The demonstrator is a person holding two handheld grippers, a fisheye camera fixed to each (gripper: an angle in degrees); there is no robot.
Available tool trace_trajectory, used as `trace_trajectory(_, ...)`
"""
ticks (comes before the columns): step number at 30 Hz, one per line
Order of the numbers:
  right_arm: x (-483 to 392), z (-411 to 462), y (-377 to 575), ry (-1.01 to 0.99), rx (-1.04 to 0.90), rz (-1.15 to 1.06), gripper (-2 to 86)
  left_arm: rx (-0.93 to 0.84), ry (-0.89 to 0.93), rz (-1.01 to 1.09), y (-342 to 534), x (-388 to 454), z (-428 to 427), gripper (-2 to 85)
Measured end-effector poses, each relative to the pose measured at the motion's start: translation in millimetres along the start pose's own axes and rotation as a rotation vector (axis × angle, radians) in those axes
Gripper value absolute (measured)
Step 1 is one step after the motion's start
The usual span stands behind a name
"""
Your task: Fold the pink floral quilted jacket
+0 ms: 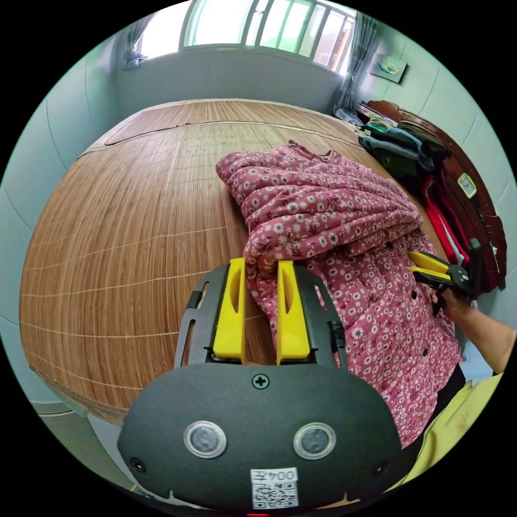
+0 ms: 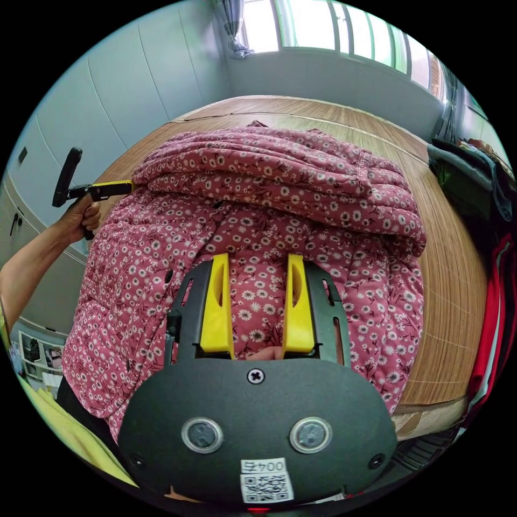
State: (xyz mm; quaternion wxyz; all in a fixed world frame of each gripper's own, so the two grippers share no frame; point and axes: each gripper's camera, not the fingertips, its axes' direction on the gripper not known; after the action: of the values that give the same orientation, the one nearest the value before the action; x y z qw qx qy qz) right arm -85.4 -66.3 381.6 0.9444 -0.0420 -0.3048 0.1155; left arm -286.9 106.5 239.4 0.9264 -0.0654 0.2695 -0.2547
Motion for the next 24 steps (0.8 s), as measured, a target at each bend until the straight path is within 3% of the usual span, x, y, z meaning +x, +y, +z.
trace_trajectory(4,0.7,2.5,-5.4,-0.006,0.005,0.011,14.3,0.048,-0.140,0.050,-0.2,17.2,-23.3,5.9)
trace_trajectory(6,2.3,4.4,-8.6,-0.015,0.005,0.019,13.9,-0.025,-0.138,0.039,5.0,12.0,-5.5,5.3)
trace_trajectory(11,0.0,10.0,-18.5,-0.010,0.005,0.018,13.7,-0.019,-0.172,0.058,9.5,31.1,7.2,6.1)
trace_trajectory(19,2.5,17.3,-34.1,-0.023,0.009,0.023,13.7,-0.064,-0.096,0.175,23.3,46.9,-34.3,7.6)
trace_trajectory(21,4.1,19.3,-38.1,-0.028,0.010,0.025,13.7,-0.034,-0.063,0.177,30.1,47.7,-53.8,7.6)
trace_trajectory(24,6.2,22.8,-45.2,-0.031,0.011,0.027,13.7,0.145,-0.021,0.169,25.3,67.1,-90.5,7.0)
